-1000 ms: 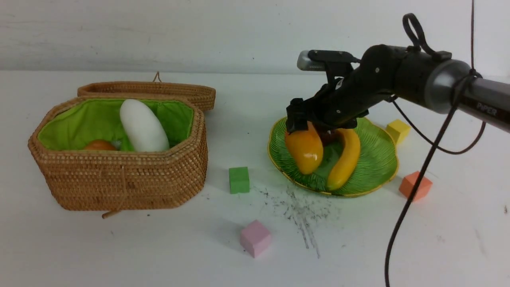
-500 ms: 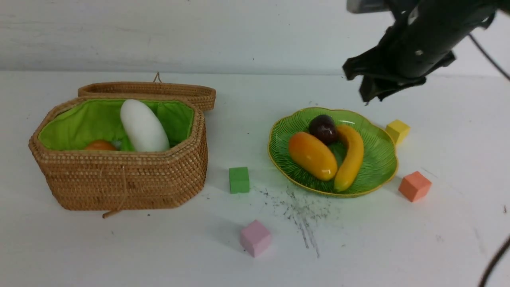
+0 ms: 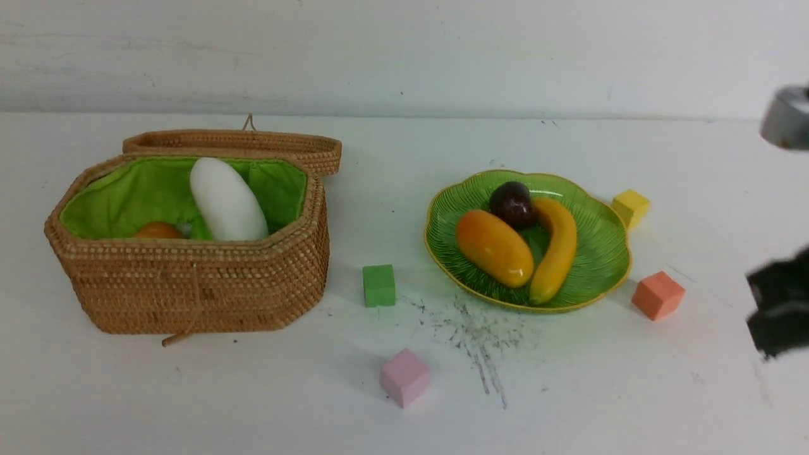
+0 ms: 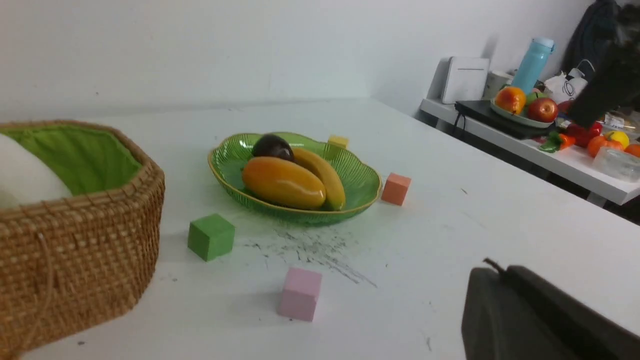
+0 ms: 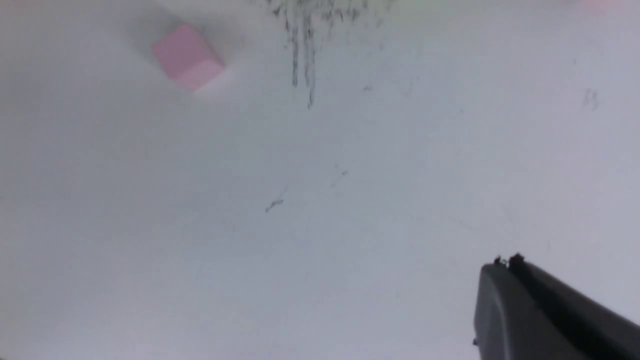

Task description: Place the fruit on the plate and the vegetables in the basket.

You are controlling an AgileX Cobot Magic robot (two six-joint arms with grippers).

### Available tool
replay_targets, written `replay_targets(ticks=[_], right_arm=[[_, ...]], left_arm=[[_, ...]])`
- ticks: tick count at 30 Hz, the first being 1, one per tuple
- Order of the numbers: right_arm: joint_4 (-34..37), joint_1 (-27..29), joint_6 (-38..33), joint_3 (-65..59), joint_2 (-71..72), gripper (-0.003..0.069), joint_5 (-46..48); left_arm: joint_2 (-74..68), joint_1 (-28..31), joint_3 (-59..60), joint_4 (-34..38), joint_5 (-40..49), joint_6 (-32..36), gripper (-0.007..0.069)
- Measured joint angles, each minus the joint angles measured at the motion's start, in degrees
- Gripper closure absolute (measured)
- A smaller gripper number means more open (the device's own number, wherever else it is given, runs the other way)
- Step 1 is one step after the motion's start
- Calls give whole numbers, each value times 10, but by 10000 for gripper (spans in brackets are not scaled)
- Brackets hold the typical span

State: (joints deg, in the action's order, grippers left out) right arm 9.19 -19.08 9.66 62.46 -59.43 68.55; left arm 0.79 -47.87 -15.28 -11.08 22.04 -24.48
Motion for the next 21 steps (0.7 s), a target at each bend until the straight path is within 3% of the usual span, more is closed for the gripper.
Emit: replay_targets(ticks=[9, 21], right_arm=[[3, 0, 23, -181, 166, 664, -48], [3, 0, 23, -207, 247, 654, 16]], left_arm=[[0, 0, 49, -2, -18, -10, 638], [0, 0, 67, -3, -16, -11, 638]])
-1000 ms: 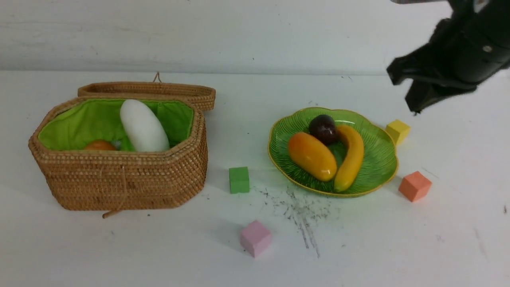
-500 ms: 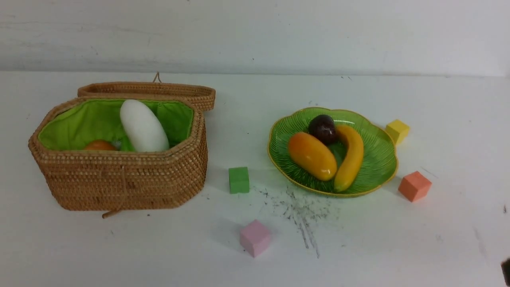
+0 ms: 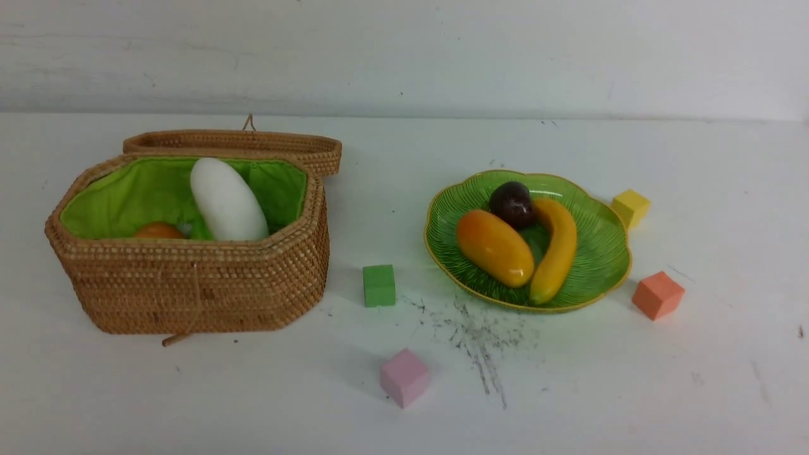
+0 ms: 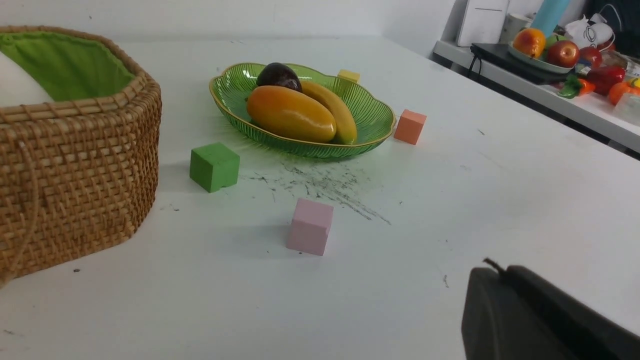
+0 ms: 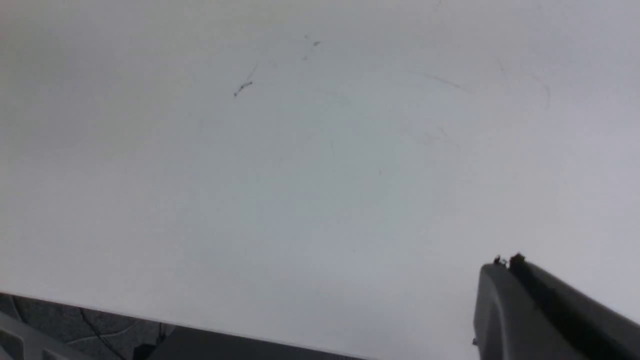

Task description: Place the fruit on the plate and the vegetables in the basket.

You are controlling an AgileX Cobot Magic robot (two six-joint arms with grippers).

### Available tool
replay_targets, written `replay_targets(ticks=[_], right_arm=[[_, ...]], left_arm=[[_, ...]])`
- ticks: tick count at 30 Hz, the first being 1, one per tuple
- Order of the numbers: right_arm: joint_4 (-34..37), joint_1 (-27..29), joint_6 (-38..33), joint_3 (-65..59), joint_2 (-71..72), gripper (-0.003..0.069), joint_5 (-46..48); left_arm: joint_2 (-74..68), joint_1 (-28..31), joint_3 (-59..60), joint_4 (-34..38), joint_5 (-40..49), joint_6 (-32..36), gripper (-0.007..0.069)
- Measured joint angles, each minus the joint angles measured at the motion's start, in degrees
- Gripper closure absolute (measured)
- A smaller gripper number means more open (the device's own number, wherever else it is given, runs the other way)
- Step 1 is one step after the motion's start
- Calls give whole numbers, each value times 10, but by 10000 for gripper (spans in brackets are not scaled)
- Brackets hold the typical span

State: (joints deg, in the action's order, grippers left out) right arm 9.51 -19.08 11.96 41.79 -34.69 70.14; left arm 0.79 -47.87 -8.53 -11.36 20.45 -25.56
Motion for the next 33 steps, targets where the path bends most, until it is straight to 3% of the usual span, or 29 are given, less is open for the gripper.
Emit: replay_targets(ticks=[6, 14, 23, 33], right_arm=[[-2, 0, 0, 0, 28, 649, 7], [-65, 9, -7, -39, 135, 646, -42], [-47, 78, -14, -230, 292, 644, -312], [-45, 126, -25, -339, 325, 642, -437]], left_arm=[[0, 0, 0, 0, 0, 0, 638], [0, 0, 0, -1, 0, 0, 638], [0, 0, 0, -2, 0, 0, 634], [0, 0, 0, -2, 1, 0, 627]])
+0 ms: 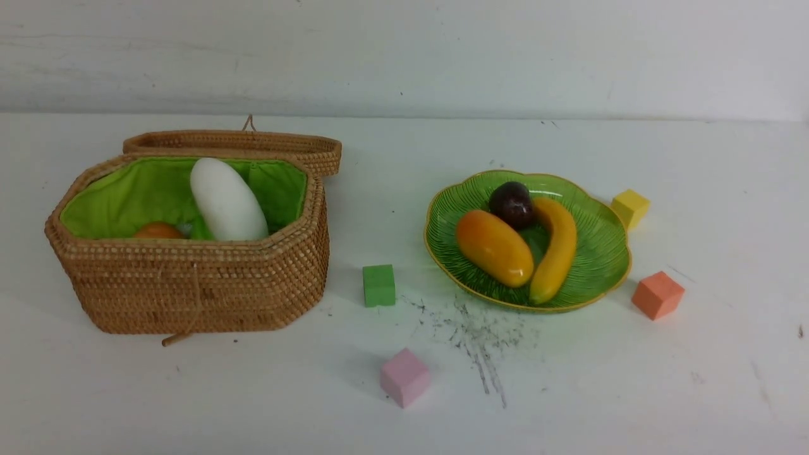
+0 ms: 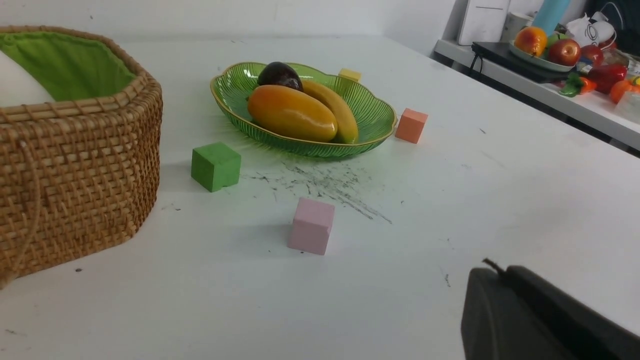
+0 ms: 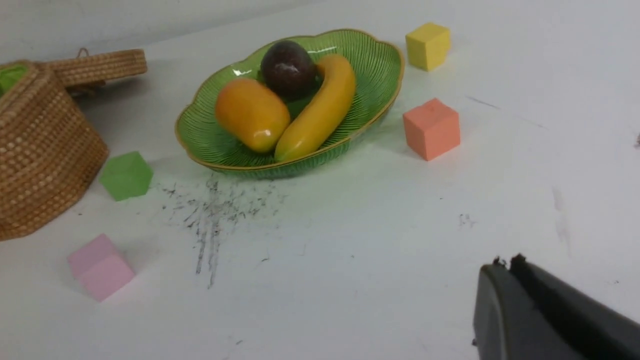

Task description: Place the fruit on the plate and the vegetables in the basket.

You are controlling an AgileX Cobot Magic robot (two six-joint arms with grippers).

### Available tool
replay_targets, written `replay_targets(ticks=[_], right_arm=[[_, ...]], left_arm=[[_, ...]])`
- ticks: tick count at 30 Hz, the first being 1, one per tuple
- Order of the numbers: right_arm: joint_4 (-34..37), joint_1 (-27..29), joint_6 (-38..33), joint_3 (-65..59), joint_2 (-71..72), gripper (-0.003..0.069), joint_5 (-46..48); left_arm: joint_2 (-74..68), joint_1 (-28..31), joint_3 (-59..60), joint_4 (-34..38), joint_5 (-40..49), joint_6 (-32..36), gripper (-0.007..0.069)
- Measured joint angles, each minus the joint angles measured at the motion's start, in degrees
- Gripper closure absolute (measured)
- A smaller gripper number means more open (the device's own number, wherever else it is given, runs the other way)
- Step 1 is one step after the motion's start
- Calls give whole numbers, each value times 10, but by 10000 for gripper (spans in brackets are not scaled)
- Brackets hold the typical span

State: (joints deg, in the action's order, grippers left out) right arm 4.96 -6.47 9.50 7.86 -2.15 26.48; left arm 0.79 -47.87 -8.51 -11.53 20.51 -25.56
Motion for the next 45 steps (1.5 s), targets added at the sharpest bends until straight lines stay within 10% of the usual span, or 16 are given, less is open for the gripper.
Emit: replay_targets(ticks=[45], right_arm=[[-25, 30, -5, -90, 28, 662, -45]], left_arm=[[0, 0, 0, -1, 2, 0, 587]])
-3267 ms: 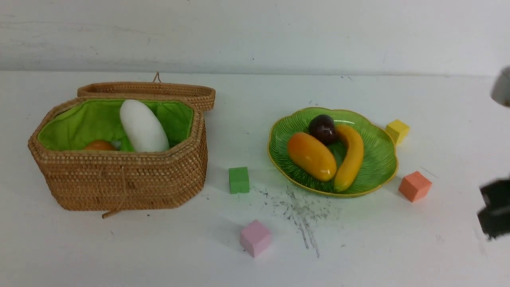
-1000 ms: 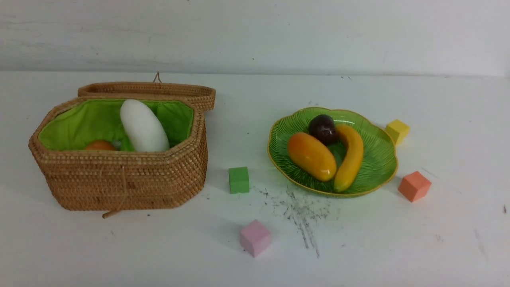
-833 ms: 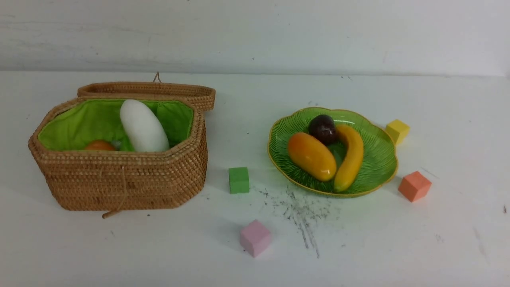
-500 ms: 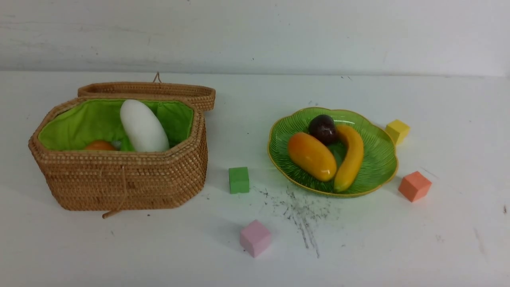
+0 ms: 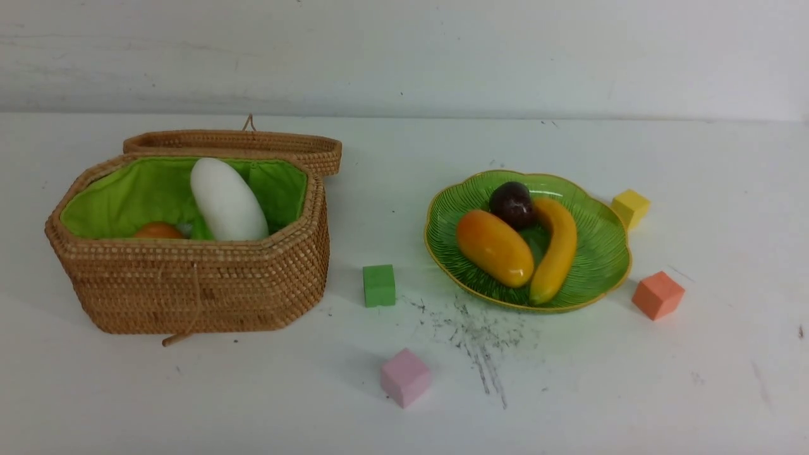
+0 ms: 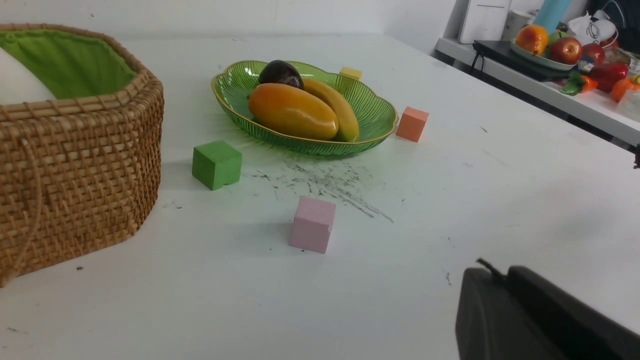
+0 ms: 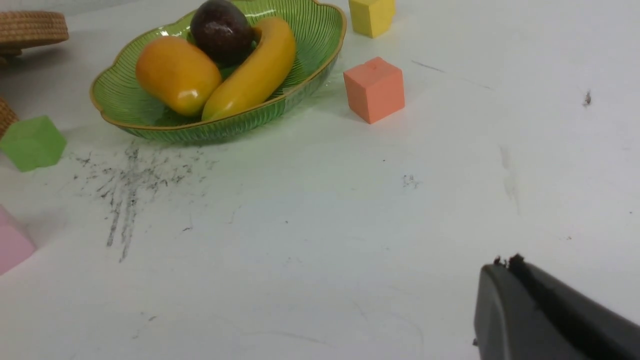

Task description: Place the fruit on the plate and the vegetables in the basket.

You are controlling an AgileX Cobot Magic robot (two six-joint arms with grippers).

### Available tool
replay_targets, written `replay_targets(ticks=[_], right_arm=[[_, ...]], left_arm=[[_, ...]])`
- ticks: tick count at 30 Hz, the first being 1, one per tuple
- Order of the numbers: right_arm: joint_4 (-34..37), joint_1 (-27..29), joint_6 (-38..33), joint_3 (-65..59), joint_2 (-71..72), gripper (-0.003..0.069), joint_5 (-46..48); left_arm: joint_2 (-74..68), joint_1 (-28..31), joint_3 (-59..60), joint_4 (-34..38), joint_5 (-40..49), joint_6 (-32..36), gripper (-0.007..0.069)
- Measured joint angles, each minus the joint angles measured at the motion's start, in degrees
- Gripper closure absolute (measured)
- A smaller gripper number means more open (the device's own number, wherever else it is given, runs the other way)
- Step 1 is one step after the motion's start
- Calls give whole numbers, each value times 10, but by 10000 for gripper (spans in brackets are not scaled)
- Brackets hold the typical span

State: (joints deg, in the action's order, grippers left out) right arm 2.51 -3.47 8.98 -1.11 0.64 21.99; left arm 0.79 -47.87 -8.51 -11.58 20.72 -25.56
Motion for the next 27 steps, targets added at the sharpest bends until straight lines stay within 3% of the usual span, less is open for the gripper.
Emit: replay_targets(ticks=[9, 12, 14, 15, 16, 20, 23, 27], right_arm=[[0, 0, 0, 0, 0, 659, 1], [0, 0, 0, 0, 0, 658, 1], [0, 0, 0, 0, 0, 657, 1], [0, 0, 0, 0, 0, 657, 1], [0, 0, 0, 0, 0, 655, 1], [-1, 0, 0, 0, 0, 652, 1], [-1, 0, 0, 0, 0, 647, 1], [-1, 0, 0, 0, 0, 643, 1]], left_arm=[[0, 25, 4, -5, -7, 13, 586], [0, 97, 11, 29, -22, 44, 586], [0, 177, 23, 62, -51, 79, 586], [0, 177, 23, 62, -51, 79, 586], [0, 238, 31, 80, -71, 95, 586], [0, 365, 55, 111, -94, 115, 630], [0, 412, 86, 116, -96, 120, 638], [0, 421, 100, 116, -33, 116, 638]])
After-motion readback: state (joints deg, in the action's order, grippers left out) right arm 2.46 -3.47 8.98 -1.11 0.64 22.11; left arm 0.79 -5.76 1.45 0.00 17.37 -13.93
